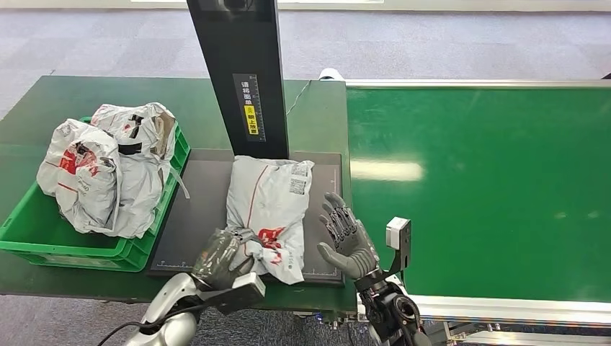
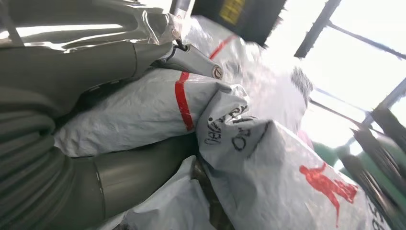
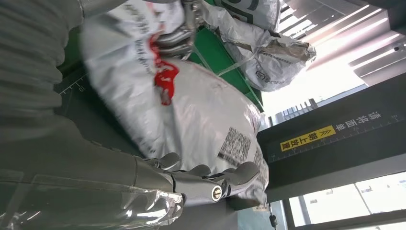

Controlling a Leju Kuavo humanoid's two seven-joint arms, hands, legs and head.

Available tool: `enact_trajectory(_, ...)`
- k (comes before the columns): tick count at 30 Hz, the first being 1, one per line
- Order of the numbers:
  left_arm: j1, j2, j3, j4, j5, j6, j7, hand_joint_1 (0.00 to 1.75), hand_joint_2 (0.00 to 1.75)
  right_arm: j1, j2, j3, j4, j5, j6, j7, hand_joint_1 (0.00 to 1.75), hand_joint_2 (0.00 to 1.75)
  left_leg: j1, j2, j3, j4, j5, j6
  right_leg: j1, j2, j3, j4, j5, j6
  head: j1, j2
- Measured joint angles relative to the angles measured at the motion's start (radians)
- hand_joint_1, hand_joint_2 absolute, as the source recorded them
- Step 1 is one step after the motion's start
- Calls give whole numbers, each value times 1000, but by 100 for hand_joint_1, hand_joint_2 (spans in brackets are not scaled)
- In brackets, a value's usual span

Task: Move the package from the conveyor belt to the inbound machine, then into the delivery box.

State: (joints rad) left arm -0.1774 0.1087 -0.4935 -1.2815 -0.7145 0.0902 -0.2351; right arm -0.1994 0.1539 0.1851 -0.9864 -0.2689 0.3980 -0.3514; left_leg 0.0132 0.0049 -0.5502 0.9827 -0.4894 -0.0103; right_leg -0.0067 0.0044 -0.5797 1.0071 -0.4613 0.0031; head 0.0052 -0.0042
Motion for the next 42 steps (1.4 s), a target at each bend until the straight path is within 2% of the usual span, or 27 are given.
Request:
enact_trajectory(6, 15, 15, 154, -107, 158, 107, -120, 175, 175, 10, -7, -1, -3, 0, -17, -15, 0, 175, 0, 0, -2, 0, 0, 0, 0, 0, -1, 0, 0, 0, 0, 0)
enact_trajectory(12, 51, 22, 289, -270, 284, 147, -216, 175, 175, 22, -9, -2, -5, 4, -26, -28, 0, 175, 0, 0, -4, 0, 0, 0, 0, 0, -4, 0, 0, 0, 0, 0)
enact_trajectory(16, 68, 20, 358, -367, 381, 147, -280, 175, 175, 30, -9, -3, -5, 13, -37, -38, 0, 175, 0, 0, -4, 0, 0, 0, 0, 0, -4, 0, 0, 0, 0, 0)
enact_trajectory(20, 64, 16, 433, -457, 526, 74, -322, 175, 175, 38, -8, -6, -5, 24, -47, -47, 0, 175, 0, 0, -4, 0, 0, 0, 0, 0, -5, 0, 0, 0, 0, 0)
enact_trajectory(23, 17, 12, 487, -502, 606, -8, -305, 175, 175, 39, -7, -9, -5, 26, -51, -52, 0, 175, 0, 0, -4, 0, 1, 0, 0, 0, -5, 0, 0, 0, 0, 0)
enact_trajectory(28, -138, 13, 548, -535, 768, -141, -211, 175, 175, 38, -3, -13, -3, 24, -45, -50, 0, 175, 0, -1, -4, 0, 2, -1, 0, -1, -4, 0, 1, -1, 0, 0)
enact_trajectory(32, -223, 19, 592, -555, 927, -219, -171, 175, 175, 35, 2, -16, 8, 29, -35, -49, 0, 175, 0, 0, -5, 0, 2, -1, 0, 0, -5, 1, 1, -1, 0, 0)
enact_trajectory(37, -315, 47, 648, -569, 1035, -233, -108, 175, 175, 30, 3, -20, 21, 33, -23, -50, 0, 175, 0, 0, -6, 0, 2, -1, 0, 0, -6, 1, 1, -1, 0, 0)
enact_trajectory(42, -367, 69, 705, -566, 1027, -189, -84, 175, 175, 23, 5, -25, 31, 38, -19, -50, 0, 175, 0, 0, -6, 0, 2, -1, 0, 0, -6, 1, 1, -1, 1, 0)
